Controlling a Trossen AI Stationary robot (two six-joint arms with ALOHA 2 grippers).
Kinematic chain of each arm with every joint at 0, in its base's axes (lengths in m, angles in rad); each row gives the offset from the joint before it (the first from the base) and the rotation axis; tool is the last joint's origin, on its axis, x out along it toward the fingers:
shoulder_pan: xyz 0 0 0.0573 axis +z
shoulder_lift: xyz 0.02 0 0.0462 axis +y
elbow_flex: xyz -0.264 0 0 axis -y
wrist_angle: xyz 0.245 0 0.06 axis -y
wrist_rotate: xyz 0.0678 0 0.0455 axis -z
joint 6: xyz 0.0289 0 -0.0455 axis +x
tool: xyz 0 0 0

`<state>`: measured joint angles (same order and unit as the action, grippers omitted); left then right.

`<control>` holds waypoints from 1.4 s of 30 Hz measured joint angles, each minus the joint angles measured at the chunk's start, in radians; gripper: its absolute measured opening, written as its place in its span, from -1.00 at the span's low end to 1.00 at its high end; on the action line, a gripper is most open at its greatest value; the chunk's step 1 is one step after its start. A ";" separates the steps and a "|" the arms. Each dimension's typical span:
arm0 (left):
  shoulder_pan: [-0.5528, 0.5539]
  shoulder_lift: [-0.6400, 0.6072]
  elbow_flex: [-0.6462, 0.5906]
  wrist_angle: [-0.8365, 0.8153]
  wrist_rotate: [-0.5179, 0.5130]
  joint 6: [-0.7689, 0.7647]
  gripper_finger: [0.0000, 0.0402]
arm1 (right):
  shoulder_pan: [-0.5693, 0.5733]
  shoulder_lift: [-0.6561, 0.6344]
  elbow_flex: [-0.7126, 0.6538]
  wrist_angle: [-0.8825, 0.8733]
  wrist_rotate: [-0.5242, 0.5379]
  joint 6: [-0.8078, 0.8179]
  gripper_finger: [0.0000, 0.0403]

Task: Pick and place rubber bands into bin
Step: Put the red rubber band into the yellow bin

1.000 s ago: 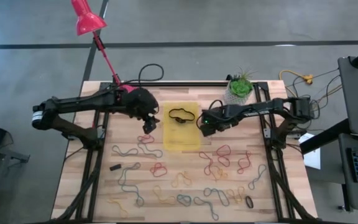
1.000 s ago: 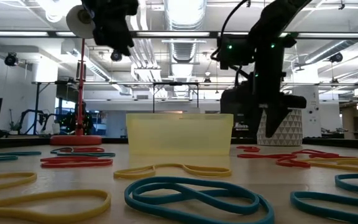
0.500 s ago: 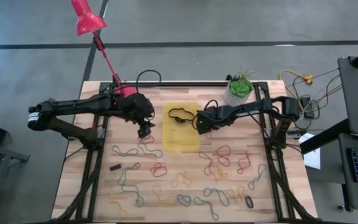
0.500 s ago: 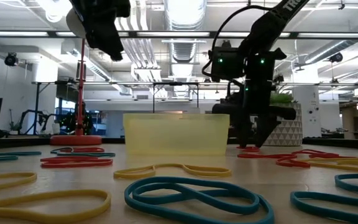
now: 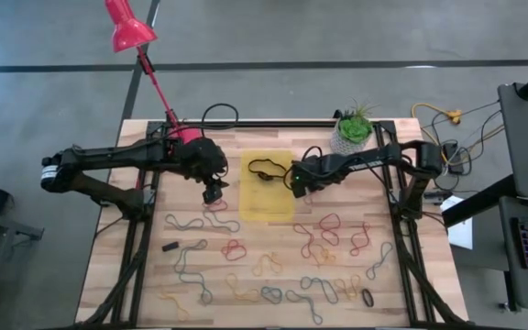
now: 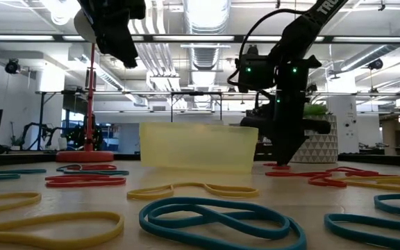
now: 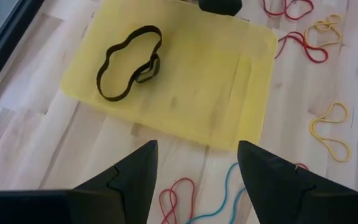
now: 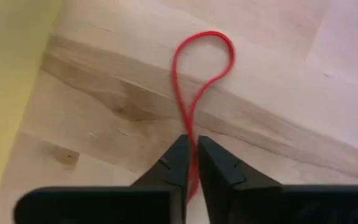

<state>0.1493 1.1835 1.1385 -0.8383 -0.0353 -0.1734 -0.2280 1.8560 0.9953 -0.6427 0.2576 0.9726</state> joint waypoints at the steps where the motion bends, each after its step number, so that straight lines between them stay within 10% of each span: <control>1: 0.000 0.000 0.000 0.000 0.000 0.000 0.02 | -0.004 -0.001 -0.005 -0.002 0.013 -0.010 -0.94; 28: 0.001 0.009 0.001 0.068 -0.030 -0.003 0.02 | 0.024 -0.344 0.015 0.008 0.022 -0.112 -0.96; 42: 0.001 0.009 -0.001 0.068 -0.054 -0.004 0.02 | 0.028 -0.377 0.436 0.000 0.036 -0.327 -0.96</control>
<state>0.1501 1.1923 1.1373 -0.7703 -0.0892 -0.1772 -0.2000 1.4793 1.4312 -0.6429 0.2937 0.6456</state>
